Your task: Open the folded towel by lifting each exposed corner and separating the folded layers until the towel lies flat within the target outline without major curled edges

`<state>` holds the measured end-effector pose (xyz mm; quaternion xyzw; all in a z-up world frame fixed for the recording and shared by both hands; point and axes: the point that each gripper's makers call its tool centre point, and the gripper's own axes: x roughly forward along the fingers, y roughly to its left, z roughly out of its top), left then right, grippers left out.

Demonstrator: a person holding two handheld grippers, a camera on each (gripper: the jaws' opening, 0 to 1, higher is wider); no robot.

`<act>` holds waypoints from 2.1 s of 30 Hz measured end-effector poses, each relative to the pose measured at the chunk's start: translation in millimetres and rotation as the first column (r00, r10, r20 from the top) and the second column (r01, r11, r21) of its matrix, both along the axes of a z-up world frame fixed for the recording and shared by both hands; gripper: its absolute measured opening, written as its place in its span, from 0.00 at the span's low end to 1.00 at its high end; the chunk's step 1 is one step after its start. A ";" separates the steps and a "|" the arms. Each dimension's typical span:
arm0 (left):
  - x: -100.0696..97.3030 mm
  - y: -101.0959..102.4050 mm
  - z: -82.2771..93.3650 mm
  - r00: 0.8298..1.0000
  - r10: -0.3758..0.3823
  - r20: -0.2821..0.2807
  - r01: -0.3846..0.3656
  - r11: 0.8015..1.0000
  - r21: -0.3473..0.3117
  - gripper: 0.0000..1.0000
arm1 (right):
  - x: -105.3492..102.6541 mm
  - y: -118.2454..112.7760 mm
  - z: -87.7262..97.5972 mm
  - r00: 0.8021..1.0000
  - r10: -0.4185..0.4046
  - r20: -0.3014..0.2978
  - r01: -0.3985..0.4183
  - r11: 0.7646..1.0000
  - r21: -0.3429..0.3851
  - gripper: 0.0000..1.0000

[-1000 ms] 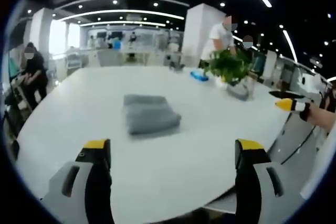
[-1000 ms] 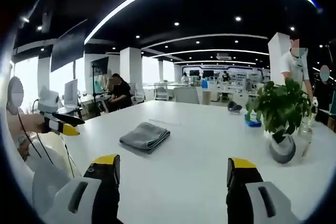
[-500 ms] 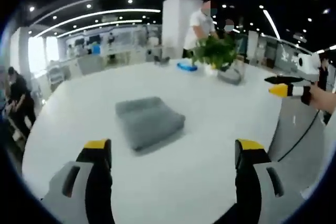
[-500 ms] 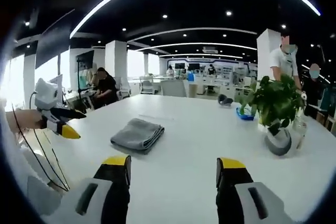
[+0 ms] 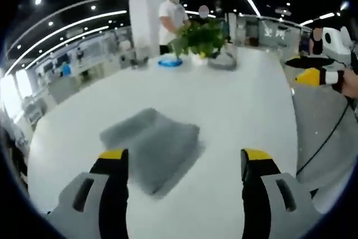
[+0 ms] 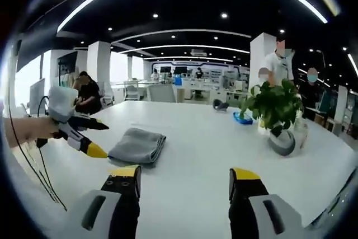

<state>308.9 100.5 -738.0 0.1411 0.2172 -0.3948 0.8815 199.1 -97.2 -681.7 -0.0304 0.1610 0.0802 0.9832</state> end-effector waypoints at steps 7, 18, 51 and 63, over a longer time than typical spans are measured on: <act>16.3 -18.6 -20.1 0.997 -0.053 -0.051 0.053 0.999 0.004 0.68 | -13.4 3.6 -11.9 0.996 -0.090 -0.029 0.090 0.996 0.005 0.65; 33.5 -45.7 -40.1 0.998 -0.034 -0.052 0.037 0.997 0.063 0.53 | -22.6 -18.2 -6.6 0.997 -0.074 -0.038 0.073 0.997 -0.027 0.64; 67.2 -49.7 -98.5 0.996 -0.040 -0.085 0.062 0.958 0.279 0.25 | -19.9 -22.0 -25.6 0.994 -0.049 -0.096 0.053 0.998 0.038 0.61; 12.1 -68.0 -103.5 0.985 -0.122 -0.123 0.158 0.923 0.350 0.22 | -18.7 -15.6 -27.8 0.996 -0.025 -0.090 0.029 0.999 0.045 0.60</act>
